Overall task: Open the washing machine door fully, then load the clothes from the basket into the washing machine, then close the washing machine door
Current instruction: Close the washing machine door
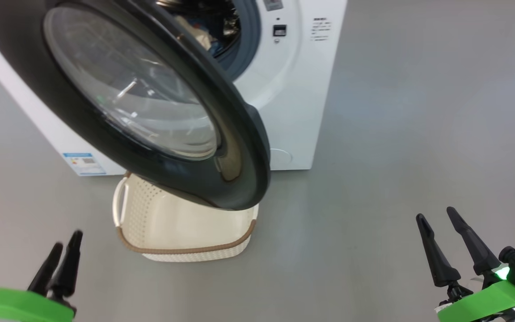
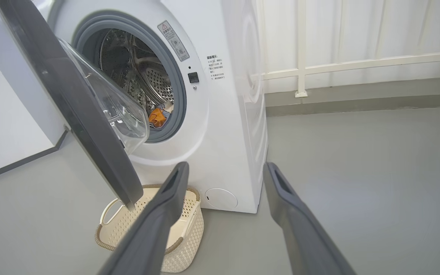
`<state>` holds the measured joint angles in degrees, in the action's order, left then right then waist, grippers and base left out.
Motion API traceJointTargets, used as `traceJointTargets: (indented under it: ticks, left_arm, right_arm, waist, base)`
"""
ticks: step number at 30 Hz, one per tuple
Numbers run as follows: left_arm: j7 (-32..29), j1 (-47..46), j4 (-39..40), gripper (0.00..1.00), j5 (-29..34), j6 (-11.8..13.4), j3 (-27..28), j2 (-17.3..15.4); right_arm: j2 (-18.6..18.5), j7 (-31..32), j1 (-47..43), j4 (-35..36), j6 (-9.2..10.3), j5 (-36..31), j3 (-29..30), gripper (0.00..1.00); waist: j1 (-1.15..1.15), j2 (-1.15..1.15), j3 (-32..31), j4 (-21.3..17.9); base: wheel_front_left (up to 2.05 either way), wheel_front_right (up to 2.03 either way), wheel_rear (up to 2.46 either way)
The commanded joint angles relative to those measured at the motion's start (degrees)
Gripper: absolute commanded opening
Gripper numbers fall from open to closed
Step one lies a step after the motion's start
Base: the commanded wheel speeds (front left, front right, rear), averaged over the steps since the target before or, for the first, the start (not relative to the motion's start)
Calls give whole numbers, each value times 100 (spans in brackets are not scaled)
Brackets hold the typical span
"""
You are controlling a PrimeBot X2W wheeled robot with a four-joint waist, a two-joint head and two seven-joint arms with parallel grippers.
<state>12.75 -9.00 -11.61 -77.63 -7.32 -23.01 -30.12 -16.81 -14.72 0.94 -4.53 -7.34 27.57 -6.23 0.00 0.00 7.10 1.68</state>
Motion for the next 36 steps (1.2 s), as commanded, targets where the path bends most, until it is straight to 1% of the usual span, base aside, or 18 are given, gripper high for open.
traceJointTargets:
  ticks: [1,4,8,14,16,18,19,20,24,26,30,33,36]
  left_arm:
    - [140,-61,-26,100,250,-16,194,-260]
    - [213,34,-199,100,684,-16,193,-241]
    - [222,177,-265,100,1445,-17,697,43]
    - [223,471,-94,100,2851,-17,1439,630]
    - [224,572,-55,100,3462,-17,1612,781]
    - [224,647,21,100,3927,-17,1880,1044]
    - [224,647,21,100,3927,-17,1880,1044]
    - [224,742,111,100,4431,-17,2034,1252]
    - [224,893,241,100,5235,-17,2274,1651]
    - [224,961,327,100,5467,-17,2525,1919]
    - [224,1105,451,100,5887,-17,2749,2241]
    - [224,1153,458,100,6063,-17,2806,2334]
    - [224,1174,438,100,6095,-17,2845,2389]
  right_arm:
    - [-124,-28,-30,128,-14,-27,-35,100]
    - [-117,-28,-41,130,-14,-32,20,100]
    - [-98,-28,-57,129,-14,-29,120,100]
    - [-69,-28,-65,146,-14,-35,218,100]
    - [-62,-28,-65,150,-14,-39,257,100]
    - [-56,-28,-74,156,-14,-40,304,100]
    - [-56,-28,-74,156,-14,-40,304,100]
    - [-46,-28,-83,155,-14,-40,345,100]
    - [-45,-28,-87,150,-14,-39,366,100]
    - [-39,-28,-89,144,-14,-41,370,100]
    - [-16,-28,-110,135,-14,-48,374,100]
    - [-10,-28,-116,124,-14,-47,368,100]
    - [0,-28,-131,117,-14,-58,351,100]
  waist:
    - [0,0,-18,-142]
    - [0,0,-28,-275]
    - [0,0,-17,-412]
    - [0,0,13,-539]
    - [0,0,13,-572]
    - [0,0,4,-589]
    - [0,0,4,-589]
    - [0,0,-5,-604]
    - [0,0,-19,-629]
    - [0,0,-30,-640]
    - [0,0,-60,-646]
    - [0,0,-79,-639]
    - [0,0,-111,-640]
  base:
    - [0,0,0]
    - [0,0,0]
    - [0,0,0]
    - [0,0,0]
    - [0,0,0]
    - [0,0,0]
    - [0,0,0]
    - [0,0,0]
    - [0,0,0]
    - [0,0,0]
    - [0,0,0]
    - [0,0,0]
    - [0,0,0]
